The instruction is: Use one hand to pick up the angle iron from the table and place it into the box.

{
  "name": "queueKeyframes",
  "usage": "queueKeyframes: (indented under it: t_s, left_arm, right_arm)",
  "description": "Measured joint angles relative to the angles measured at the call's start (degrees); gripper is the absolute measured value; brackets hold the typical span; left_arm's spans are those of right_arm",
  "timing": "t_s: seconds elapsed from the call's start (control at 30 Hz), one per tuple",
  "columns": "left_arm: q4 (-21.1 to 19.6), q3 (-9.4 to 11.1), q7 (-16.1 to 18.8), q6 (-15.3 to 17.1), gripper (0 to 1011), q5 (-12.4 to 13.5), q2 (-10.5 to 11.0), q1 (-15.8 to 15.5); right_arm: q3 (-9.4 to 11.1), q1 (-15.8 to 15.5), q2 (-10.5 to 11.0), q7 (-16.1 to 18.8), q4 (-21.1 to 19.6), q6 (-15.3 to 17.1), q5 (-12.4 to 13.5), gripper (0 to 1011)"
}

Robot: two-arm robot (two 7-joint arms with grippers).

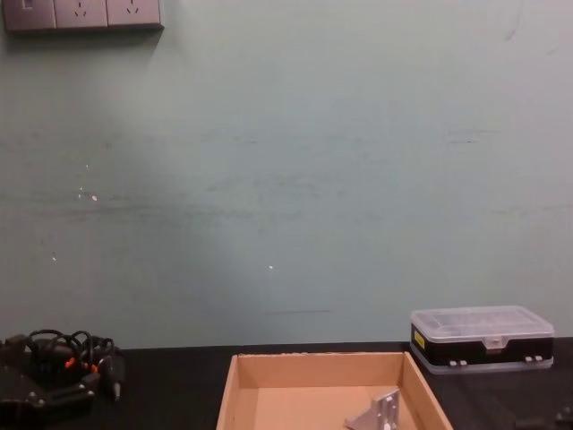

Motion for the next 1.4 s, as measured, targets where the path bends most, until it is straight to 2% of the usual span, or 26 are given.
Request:
queueKeyframes:
  t_s: [0.2,0.3,0.5,0.9,1.4]
  left_arm:
    - [0.0,0.0,0.0,0.0,1011,0.0,0.0,0.0]
    - [0.0,0.0,0.0,0.0,1011,0.0,0.0,0.0]
    - [0.0,0.0,0.0,0.0,1011,0.0,0.0,0.0]
    - [0.0,0.0,0.0,0.0,1011,0.0,0.0,0.0]
    - [0.0,0.0,0.0,0.0,1011,0.0,0.0,0.0]
  right_arm:
    - [-1.7,-0.5,0.3,-1.5,-0.1,2.2,0.0,1002]
    - [-3.5,0.0,-0.2,-2.6,0.7,3.6,-0.8,1002]
    - [-5.3,0.8,-1.3,-3.7,1.9,4.9,-2.3,1002]
    - [-7.4,3.0,-3.7,-4.4,5.3,4.9,-6.5,1002]
    - [-8.3,5.9,-7.0,-3.8,10.0,3.7,-9.3,1002]
